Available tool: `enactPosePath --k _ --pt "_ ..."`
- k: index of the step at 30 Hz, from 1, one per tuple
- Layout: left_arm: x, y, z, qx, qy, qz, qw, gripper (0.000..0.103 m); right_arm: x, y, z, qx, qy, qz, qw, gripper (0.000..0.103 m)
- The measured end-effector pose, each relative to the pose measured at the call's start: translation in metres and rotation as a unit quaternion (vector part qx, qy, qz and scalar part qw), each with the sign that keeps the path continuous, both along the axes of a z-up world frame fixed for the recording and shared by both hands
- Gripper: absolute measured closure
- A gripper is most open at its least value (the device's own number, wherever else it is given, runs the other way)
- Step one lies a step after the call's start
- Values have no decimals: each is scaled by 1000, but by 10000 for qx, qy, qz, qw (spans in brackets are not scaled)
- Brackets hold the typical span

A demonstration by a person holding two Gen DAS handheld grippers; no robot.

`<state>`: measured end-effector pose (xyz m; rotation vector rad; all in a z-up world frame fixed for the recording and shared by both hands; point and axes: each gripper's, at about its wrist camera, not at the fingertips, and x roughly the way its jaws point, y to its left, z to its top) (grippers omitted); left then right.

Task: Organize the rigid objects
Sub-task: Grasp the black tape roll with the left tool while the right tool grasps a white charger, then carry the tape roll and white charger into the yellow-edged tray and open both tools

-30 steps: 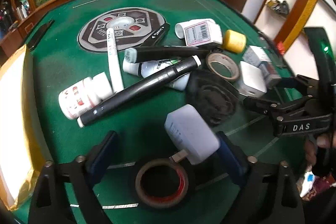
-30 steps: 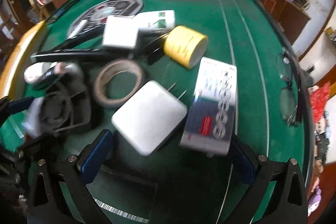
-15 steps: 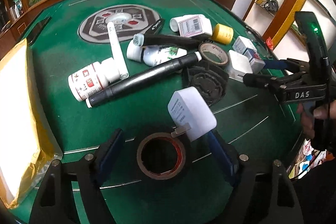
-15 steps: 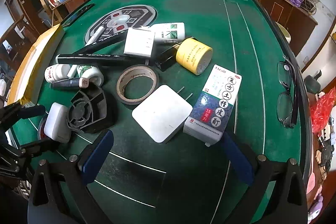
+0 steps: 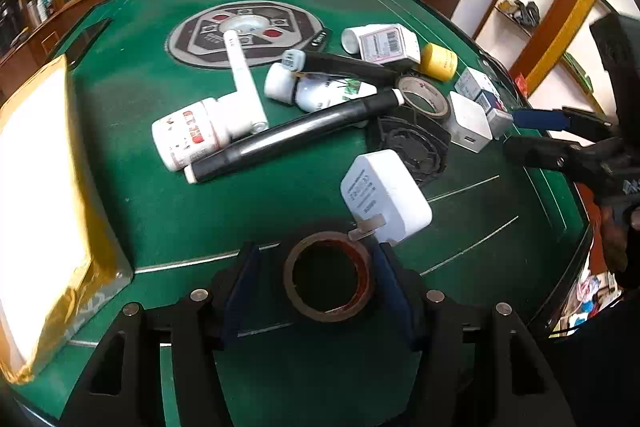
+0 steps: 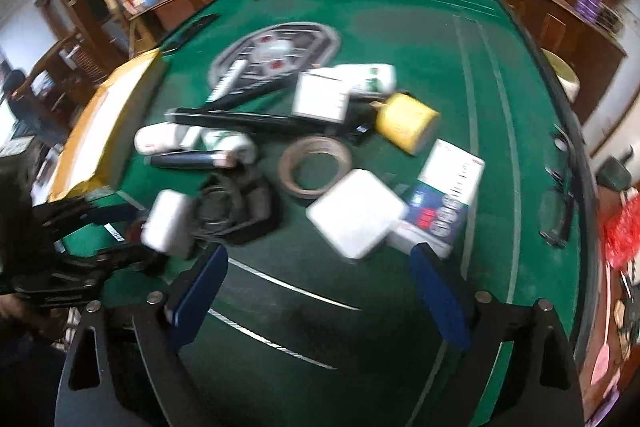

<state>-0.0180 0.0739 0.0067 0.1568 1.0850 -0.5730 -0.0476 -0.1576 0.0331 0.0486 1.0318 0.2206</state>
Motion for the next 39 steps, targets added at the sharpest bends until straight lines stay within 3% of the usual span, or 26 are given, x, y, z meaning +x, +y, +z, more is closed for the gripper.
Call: enactPosePath --k 2,6,12,18,23,27,36,39 --pt "-2 -2 0 30 38 -97 9999 40 1 11 3 88 48 209 9997 15" --pt "-13 -6 -3 188 -26 -367 9991 34 3 33 5 192 128 518 9984 30" --pt "-9 -15 -9 499 -255 -386 9977 37 7 53 4 334 251 641 9971 34" --pt "-7 5 -7 333 -202 -211 9990 37 12 66 3 649 499 690 9943 42" --pt "-11 24 7 175 -425 -56 9989 37 23 71 -3 1295 957 510 9856 43" --pt "-15 40 15 111 -584 24 9982 37 29 80 -9 1515 1192 327 9807 44" --pt "-19 76 25 -10 -719 330 9969 37 42 97 -25 1556 1557 -120 9754 49" --pt "-18 86 28 -38 -731 444 9963 37 48 106 -28 1266 1549 -188 9796 50"
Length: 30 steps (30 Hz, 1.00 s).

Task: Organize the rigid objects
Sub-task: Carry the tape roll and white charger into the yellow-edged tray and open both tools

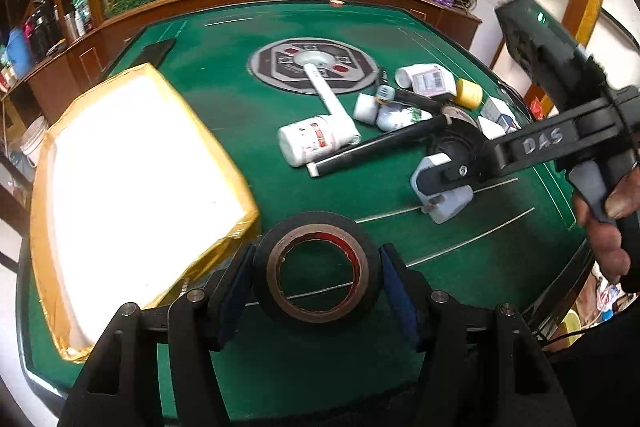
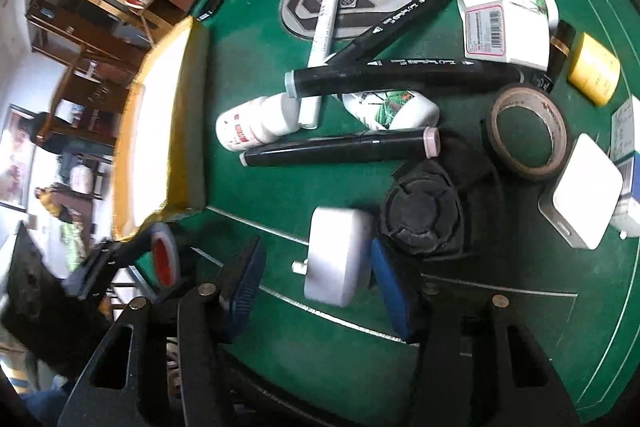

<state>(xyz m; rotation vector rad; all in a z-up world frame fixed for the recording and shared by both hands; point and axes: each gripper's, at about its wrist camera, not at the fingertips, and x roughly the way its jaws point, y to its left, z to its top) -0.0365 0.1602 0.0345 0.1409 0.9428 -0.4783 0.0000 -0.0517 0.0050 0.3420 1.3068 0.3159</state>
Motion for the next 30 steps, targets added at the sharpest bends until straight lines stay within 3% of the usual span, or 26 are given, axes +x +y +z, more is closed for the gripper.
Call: enactPosePath --k 1,2,5,12,17,24,30 --pt "1 3 1 -11 -8 35 10000 37 1 1 -2 -48 31 -29 10000 53" --pt "1 6 2 -30 -16 74 10000 37 1 1 -4 -157 66 -48 9998 69" --pt "3 16 5 -134 -11 199 9997 37 0 -1 -4 -204 98 -128 9997 74" --pt "18 44 20 -380 -42 569 9976 37 0 11 26 251 -340 182 9989 75" --pt "38 71 28 -357 -96 942 9949 37 15 32 50 458 -583 468 9961 75" --pt "82 107 37 -267 -135 1476 9886 37 66 91 78 536 -791 934 9910 74" --pt "132 122 32 -395 123 1960 9797 37 127 144 89 530 -856 1189 9878 74"
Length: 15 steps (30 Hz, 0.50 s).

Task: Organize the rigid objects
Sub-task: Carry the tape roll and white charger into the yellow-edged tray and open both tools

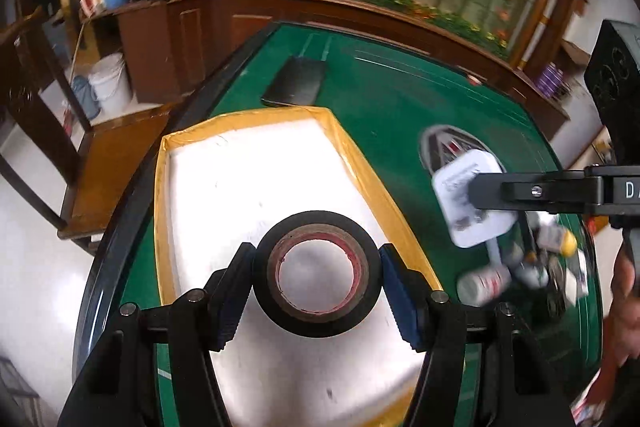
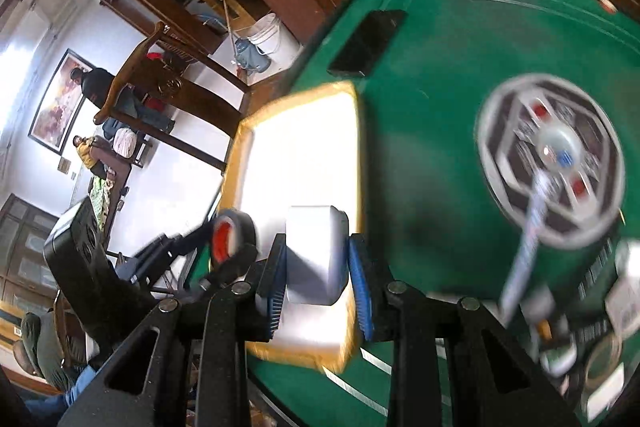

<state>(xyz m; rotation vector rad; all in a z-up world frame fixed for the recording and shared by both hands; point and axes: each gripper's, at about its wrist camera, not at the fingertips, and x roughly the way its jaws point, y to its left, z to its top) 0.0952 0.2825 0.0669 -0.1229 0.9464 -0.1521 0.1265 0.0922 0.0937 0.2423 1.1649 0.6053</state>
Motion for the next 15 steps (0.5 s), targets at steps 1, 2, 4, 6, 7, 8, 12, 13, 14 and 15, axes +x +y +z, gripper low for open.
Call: enactPosePath --k 1,2,4,6,7,8,12,13,14,15 --pt "9 3 -3 -46 70 100 9999 37 6 6 0 -21 -5 12 10000 74" --pt "19 5 -5 -126 137 180 9997 37 16 15 -1 -51 -8 64 10000 75" --pt "41 8 -15 -200 246 356 9989 37 36 32 -5 -135 -88 125 9998 74" --pt "57 7 -26 -78 348 454 9983 37 56 50 -12 -273 -99 192 9994 75" --pt "63 6 -29 -42 363 464 9983 37 66 55 -18 -308 -60 190 9993 75" --pt "69 5 -36 78 373 510 9980 37 71 60 -23 -334 -47 159 9993 75" --pt "84 6 -51 -16 463 606 9971 37 93 76 -43 -410 97 138 9990 75" --pt "87 7 -54 35 433 622 9971 37 96 79 -47 -442 107 162 9988 75" --pt "89 7 -57 38 419 653 9970 37 98 84 -50 -508 97 199 9985 75" --pt "91 9 -59 16 440 678 9967 37 100 87 -53 -591 89 196 9980 75"
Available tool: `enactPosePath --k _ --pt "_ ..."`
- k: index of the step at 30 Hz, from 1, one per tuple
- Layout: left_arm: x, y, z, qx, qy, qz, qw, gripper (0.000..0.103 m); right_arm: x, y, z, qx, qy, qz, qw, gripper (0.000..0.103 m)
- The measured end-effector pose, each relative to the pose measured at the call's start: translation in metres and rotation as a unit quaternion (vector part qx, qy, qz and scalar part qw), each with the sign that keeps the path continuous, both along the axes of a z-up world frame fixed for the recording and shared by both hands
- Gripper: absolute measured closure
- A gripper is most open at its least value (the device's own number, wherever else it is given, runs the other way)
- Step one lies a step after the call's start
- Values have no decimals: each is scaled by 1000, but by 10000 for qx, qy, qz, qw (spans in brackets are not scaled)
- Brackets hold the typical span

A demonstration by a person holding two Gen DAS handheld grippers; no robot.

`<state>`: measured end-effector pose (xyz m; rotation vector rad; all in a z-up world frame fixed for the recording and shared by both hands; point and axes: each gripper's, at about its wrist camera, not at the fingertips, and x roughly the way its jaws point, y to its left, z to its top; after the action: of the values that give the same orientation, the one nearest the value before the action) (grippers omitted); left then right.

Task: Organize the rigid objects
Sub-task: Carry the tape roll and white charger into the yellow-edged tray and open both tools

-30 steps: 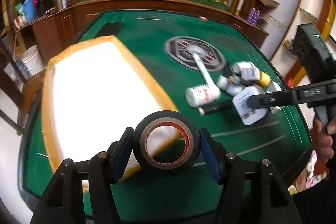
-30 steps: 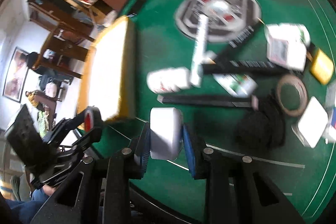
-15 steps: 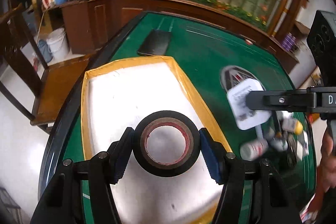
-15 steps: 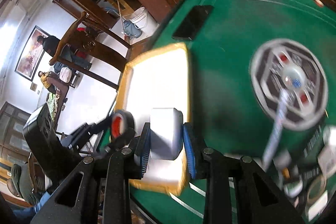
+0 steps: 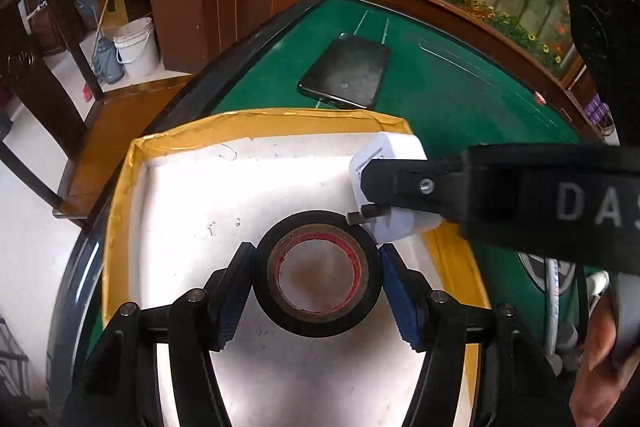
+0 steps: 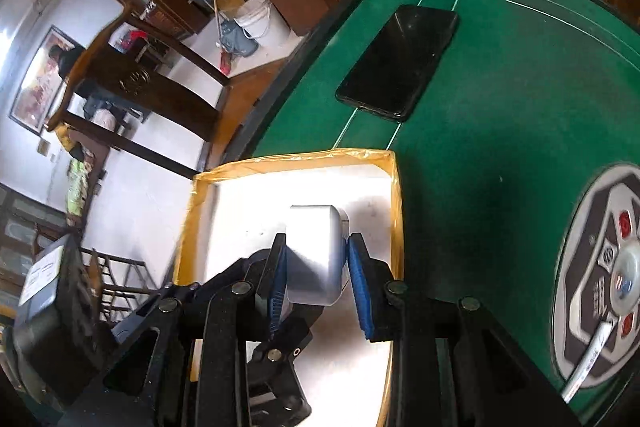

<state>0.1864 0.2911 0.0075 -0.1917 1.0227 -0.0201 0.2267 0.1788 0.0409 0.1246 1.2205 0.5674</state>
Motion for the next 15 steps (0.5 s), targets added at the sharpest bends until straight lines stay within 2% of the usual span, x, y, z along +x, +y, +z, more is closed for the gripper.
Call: enactPosePath --k 3,7,8,9,11,15 --pt "2 2 -5 -33 11 30 10000 37 8 4 -8 -41 13 -22 10000 75" --pt "0 0 -7 105 -39 -23 9999 37 13 6 -14 -142 -3 43 9999 74" --pt "0 0 -7 118 -59 -33 9999 36 14 6 -13 -146 -47 48 9999 70" --pt "0 1 -7 104 -41 -32 9999 36 14 4 -11 -112 -71 79 9999 58" --pt "-1 2 -6 53 -42 -15 10000 36 13 2 -7 -86 -137 67 9998 48" --pt "-9 4 3 34 -84 -52 9999 36 6 -11 8 113 -192 109 9997 48"
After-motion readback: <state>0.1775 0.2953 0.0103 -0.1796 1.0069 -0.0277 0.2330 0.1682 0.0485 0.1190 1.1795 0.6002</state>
